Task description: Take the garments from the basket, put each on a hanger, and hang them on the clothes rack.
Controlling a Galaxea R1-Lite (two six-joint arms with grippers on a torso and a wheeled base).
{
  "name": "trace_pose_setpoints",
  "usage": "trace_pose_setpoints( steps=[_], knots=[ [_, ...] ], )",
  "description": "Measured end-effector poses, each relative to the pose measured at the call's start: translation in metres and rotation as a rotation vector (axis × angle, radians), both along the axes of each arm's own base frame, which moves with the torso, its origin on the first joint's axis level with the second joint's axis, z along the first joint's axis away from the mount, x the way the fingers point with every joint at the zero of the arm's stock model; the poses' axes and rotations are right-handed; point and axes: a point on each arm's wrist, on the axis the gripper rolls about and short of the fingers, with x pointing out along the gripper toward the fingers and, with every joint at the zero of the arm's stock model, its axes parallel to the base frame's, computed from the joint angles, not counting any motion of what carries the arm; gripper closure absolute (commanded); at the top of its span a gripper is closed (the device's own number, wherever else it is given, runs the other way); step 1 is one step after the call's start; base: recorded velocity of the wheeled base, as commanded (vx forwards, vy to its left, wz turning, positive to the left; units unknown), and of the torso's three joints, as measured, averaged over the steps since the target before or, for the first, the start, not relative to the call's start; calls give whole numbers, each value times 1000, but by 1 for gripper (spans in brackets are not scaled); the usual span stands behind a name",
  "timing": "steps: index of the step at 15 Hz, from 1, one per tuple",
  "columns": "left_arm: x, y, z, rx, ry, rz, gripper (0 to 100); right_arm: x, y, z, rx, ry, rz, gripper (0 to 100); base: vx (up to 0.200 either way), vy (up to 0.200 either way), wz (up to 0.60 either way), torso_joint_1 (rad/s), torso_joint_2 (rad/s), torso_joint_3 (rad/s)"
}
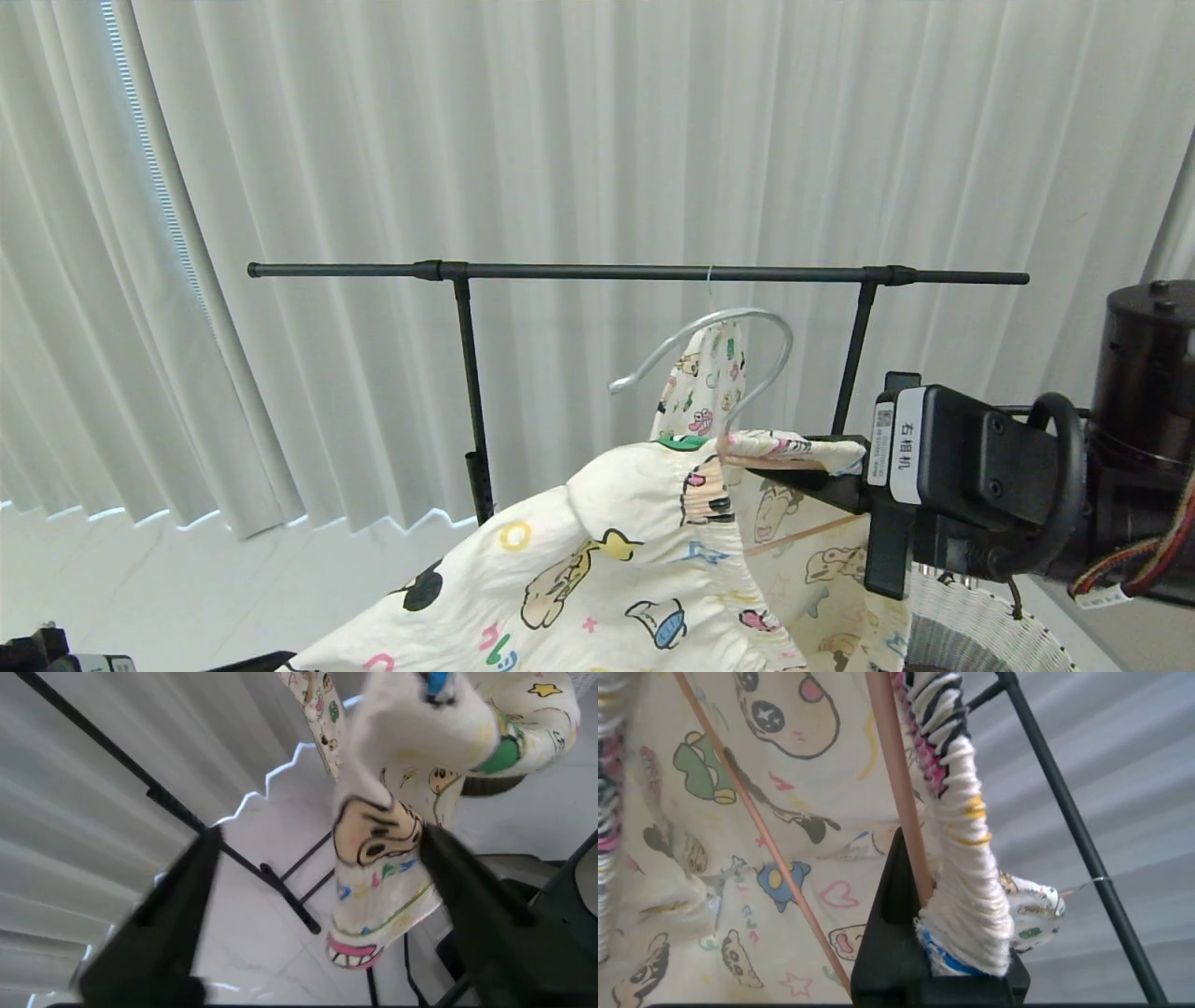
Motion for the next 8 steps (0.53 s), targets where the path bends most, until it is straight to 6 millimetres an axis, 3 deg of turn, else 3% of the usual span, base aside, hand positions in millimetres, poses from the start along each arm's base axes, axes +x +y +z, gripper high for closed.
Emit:
trace_pose_setpoints(
  steps=[4,8],
  knots=[
    [2,0,-2,15,8,37,100,-1,-4,3,10,-5,-11,100,0,0,0,0,0,0],
    [9,9,-3,37,10,210,100,10,-19,3,17,1,-93,100,0,0,0,0,0,0]
  ],
)
